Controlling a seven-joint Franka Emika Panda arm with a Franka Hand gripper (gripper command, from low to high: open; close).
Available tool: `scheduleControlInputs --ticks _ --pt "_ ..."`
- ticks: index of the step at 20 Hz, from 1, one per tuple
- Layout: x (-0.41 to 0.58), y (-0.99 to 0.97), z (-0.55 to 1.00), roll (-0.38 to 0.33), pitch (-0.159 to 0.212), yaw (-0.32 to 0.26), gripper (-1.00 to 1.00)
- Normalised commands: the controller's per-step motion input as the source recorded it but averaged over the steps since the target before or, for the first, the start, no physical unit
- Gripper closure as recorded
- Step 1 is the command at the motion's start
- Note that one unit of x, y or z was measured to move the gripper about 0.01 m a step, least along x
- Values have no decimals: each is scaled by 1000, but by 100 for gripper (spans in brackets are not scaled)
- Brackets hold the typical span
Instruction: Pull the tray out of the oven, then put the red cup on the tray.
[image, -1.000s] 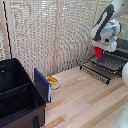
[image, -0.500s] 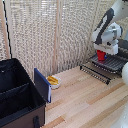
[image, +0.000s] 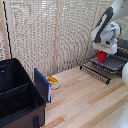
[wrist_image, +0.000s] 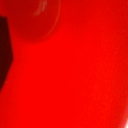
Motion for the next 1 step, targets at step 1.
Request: scheduleControlInputs --ticks 1 --pt "154 151 257 -11 125 -69 -100"
